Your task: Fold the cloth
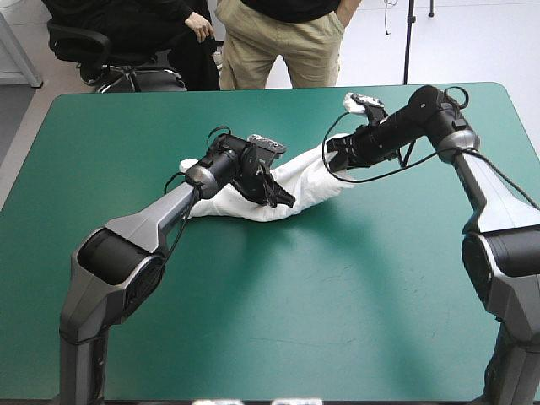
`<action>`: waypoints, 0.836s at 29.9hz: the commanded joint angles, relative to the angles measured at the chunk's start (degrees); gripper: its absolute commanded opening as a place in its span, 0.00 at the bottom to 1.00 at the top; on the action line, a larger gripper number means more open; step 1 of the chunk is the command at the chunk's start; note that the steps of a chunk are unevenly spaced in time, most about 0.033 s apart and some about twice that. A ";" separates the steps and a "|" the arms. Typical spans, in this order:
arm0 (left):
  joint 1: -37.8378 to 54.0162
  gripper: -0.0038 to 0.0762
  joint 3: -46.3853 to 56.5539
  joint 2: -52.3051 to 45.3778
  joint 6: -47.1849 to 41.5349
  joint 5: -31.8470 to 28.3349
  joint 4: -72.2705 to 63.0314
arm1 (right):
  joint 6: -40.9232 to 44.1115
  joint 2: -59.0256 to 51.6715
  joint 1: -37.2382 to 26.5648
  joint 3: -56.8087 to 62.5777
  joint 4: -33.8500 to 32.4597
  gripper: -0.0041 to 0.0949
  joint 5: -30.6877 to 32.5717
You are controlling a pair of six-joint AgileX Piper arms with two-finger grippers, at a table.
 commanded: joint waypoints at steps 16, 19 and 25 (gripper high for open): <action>-0.03 0.03 -5.45 -13.98 -2.46 3.68 8.50 | -1.59 -4.31 2.23 -7.72 4.49 0.03 2.60; 1.38 0.03 -5.45 -20.37 -3.16 5.33 10.76 | -1.59 -4.31 2.67 -7.72 4.45 0.03 2.07; 6.73 0.03 -0.18 -31.80 -1.72 12.20 10.63 | -2.25 -4.31 7.63 -7.72 2.22 0.03 -1.34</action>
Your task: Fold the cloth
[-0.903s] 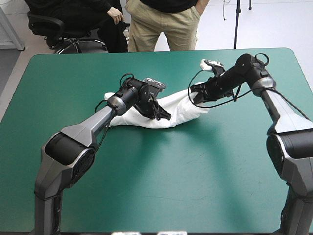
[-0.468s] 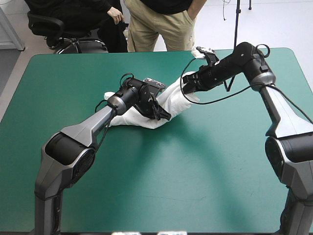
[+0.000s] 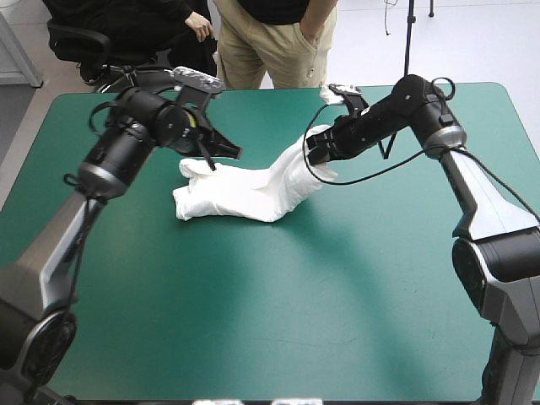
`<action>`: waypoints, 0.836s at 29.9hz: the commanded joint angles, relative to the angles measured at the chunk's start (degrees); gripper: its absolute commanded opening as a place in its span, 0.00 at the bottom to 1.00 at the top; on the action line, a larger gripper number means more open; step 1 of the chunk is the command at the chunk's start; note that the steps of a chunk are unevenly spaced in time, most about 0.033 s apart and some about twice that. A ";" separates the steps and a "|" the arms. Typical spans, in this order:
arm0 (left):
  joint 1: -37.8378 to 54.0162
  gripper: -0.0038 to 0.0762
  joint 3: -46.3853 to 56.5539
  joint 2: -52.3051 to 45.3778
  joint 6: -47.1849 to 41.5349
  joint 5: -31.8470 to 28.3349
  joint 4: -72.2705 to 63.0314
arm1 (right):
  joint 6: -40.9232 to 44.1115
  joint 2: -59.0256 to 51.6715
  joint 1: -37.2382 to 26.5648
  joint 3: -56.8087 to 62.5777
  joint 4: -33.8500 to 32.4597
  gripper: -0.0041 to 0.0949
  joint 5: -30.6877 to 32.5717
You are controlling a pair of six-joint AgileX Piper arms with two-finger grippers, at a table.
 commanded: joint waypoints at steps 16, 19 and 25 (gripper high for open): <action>7.12 0.03 25.82 -32.11 0.85 1.97 -0.81 | 3.01 6.73 18.55 -12.13 -0.90 0.27 -15.22; 7.12 0.03 25.82 -32.11 0.85 2.45 -1.53 | 4.65 9.52 19.35 -17.35 0.07 0.58 -10.84; 7.12 0.03 25.82 -32.02 0.85 2.31 -4.41 | 7.76 10.43 19.01 -23.54 -4.50 0.62 -3.88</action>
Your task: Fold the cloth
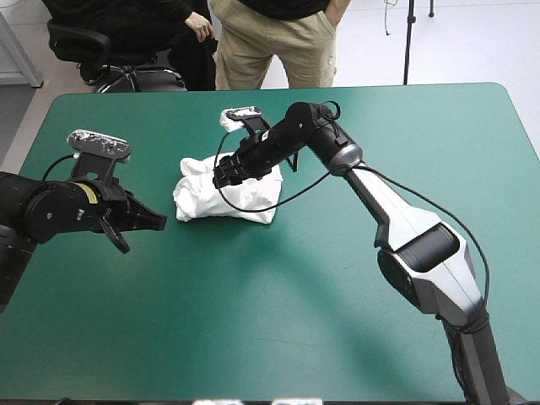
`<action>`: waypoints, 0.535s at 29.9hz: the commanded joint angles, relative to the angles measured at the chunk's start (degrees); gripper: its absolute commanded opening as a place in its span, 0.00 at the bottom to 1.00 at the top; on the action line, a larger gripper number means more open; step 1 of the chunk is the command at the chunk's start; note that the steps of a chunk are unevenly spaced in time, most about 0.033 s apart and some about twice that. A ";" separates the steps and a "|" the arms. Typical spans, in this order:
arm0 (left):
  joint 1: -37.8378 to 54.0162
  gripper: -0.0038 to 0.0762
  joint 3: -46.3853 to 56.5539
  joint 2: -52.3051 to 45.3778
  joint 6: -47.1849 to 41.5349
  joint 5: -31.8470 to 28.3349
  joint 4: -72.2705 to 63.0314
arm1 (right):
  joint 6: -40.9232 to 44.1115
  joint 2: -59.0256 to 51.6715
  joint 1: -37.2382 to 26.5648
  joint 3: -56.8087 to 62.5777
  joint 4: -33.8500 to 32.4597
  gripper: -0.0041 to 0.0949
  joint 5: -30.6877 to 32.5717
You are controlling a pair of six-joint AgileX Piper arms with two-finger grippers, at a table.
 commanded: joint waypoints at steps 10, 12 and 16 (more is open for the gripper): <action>-0.09 0.03 -1.25 -1.02 -0.16 -3.46 -2.66 | 7.47 -4.07 -1.50 -8.25 -15.75 0.59 6.70; -0.09 0.03 -1.25 -1.02 -0.16 -3.23 -2.69 | 7.47 -3.80 -1.50 -7.98 -17.08 0.61 6.70; -0.09 0.03 -1.25 -1.02 -0.16 -3.23 -3.51 | 8.21 -3.23 -2.01 -5.37 -19.05 0.63 6.70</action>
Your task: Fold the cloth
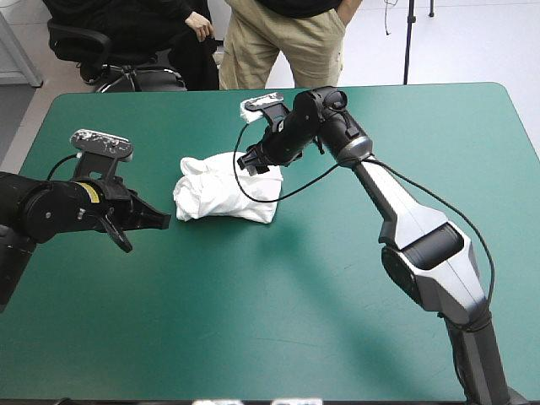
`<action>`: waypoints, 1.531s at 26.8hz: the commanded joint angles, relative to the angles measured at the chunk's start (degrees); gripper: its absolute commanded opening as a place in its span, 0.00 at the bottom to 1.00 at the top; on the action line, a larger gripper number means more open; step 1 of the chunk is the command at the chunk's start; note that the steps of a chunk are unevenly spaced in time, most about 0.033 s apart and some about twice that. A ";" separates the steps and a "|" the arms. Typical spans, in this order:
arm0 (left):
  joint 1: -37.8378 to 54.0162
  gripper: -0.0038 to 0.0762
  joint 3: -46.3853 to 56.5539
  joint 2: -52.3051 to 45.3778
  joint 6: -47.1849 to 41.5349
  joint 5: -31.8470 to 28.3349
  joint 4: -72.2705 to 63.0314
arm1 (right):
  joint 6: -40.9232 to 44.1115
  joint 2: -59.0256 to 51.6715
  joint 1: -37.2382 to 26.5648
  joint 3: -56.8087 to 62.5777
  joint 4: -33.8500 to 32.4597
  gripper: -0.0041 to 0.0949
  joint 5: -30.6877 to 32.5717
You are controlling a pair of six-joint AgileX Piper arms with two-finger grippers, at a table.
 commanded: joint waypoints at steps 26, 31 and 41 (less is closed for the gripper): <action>-0.09 0.03 -1.25 -1.02 -0.26 -2.26 -2.25 | -3.04 5.67 -3.80 4.55 15.21 0.59 -1.27; -0.09 0.03 -1.25 -1.02 -0.26 -2.26 -2.25 | -11.36 5.92 -3.80 4.55 14.62 0.03 -4.44; -0.09 0.03 -1.25 -1.02 -0.90 -1.84 -5.41 | -12.65 3.42 -5.86 7.38 -3.13 0.03 -7.58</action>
